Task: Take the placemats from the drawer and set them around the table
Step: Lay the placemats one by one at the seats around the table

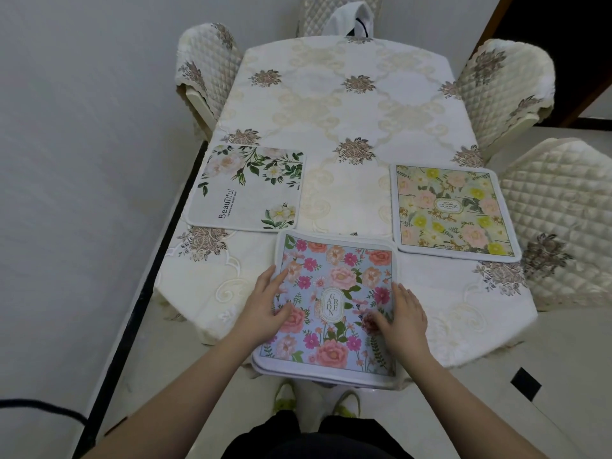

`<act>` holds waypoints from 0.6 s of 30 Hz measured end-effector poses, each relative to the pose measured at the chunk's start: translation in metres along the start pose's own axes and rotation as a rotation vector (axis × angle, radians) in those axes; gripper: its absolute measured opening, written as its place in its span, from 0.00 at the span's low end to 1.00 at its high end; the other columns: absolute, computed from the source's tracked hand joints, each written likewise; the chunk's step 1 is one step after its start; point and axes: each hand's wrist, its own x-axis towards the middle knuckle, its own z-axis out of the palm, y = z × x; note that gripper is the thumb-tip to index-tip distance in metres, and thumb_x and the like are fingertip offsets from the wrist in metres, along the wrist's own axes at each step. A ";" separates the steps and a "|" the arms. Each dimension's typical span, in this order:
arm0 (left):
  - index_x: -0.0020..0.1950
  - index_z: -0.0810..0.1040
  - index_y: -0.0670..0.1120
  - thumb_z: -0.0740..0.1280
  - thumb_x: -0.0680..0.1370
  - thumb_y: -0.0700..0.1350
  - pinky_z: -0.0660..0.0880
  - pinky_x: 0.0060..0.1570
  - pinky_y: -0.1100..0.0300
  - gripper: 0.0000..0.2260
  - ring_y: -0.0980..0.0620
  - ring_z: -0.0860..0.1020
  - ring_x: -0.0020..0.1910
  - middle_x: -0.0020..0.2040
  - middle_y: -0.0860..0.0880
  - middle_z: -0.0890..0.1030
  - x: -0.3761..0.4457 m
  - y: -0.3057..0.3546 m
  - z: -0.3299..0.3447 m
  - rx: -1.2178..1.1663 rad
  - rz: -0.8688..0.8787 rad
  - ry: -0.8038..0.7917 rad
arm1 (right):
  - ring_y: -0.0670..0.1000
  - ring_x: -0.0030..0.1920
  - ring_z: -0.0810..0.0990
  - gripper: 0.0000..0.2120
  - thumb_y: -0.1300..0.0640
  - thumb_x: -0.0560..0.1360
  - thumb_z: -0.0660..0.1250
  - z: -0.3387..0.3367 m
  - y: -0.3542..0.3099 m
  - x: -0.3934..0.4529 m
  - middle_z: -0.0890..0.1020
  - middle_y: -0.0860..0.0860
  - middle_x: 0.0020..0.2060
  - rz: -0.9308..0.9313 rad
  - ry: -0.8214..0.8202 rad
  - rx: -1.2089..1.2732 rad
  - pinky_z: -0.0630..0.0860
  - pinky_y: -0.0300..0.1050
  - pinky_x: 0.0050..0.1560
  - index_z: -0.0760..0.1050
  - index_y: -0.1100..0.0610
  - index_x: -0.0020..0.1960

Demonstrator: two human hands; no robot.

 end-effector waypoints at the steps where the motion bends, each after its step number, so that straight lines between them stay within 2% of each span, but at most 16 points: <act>1: 0.76 0.57 0.61 0.67 0.80 0.46 0.60 0.70 0.62 0.30 0.60 0.59 0.73 0.79 0.53 0.56 -0.002 0.004 -0.002 -0.038 0.038 0.015 | 0.56 0.74 0.63 0.34 0.42 0.77 0.65 -0.002 -0.001 0.000 0.67 0.54 0.74 -0.001 0.027 0.057 0.59 0.58 0.74 0.59 0.55 0.77; 3: 0.75 0.58 0.61 0.67 0.80 0.42 0.60 0.71 0.62 0.30 0.64 0.60 0.72 0.77 0.55 0.60 -0.003 0.010 -0.007 -0.090 0.093 0.054 | 0.56 0.72 0.67 0.30 0.48 0.78 0.66 -0.009 -0.005 -0.001 0.70 0.54 0.72 0.021 0.077 0.196 0.64 0.59 0.71 0.61 0.56 0.76; 5: 0.77 0.59 0.57 0.67 0.80 0.41 0.61 0.73 0.59 0.30 0.60 0.62 0.74 0.76 0.54 0.63 -0.002 0.013 -0.010 -0.137 0.120 0.067 | 0.53 0.71 0.68 0.28 0.50 0.79 0.65 -0.017 -0.010 -0.006 0.70 0.51 0.72 0.062 0.081 0.393 0.68 0.58 0.70 0.62 0.54 0.77; 9: 0.77 0.53 0.59 0.66 0.80 0.40 0.55 0.75 0.60 0.32 0.59 0.56 0.77 0.78 0.56 0.57 -0.004 0.015 -0.011 -0.124 0.132 0.033 | 0.50 0.64 0.75 0.27 0.50 0.80 0.64 -0.027 -0.018 -0.015 0.70 0.45 0.70 0.155 0.014 0.720 0.76 0.49 0.58 0.61 0.48 0.77; 11: 0.79 0.50 0.56 0.66 0.80 0.40 0.53 0.76 0.61 0.34 0.59 0.54 0.77 0.78 0.57 0.55 -0.004 0.012 -0.008 -0.143 0.070 0.018 | 0.50 0.62 0.76 0.28 0.48 0.80 0.64 -0.028 -0.014 -0.015 0.71 0.47 0.70 0.213 -0.026 0.767 0.76 0.50 0.56 0.61 0.48 0.77; 14: 0.81 0.46 0.54 0.66 0.81 0.41 0.61 0.74 0.56 0.37 0.56 0.62 0.74 0.77 0.55 0.60 -0.004 0.013 -0.005 -0.266 -0.063 -0.023 | 0.54 0.60 0.79 0.27 0.49 0.80 0.64 -0.024 -0.006 -0.015 0.77 0.53 0.66 0.233 -0.122 0.725 0.77 0.43 0.47 0.60 0.45 0.77; 18: 0.81 0.42 0.56 0.62 0.83 0.41 0.68 0.61 0.62 0.36 0.56 0.69 0.63 0.75 0.51 0.66 0.001 0.021 -0.009 -0.376 -0.224 -0.036 | 0.53 0.58 0.81 0.32 0.48 0.79 0.65 -0.018 -0.006 -0.024 0.78 0.52 0.65 0.232 -0.126 0.634 0.78 0.39 0.44 0.53 0.41 0.78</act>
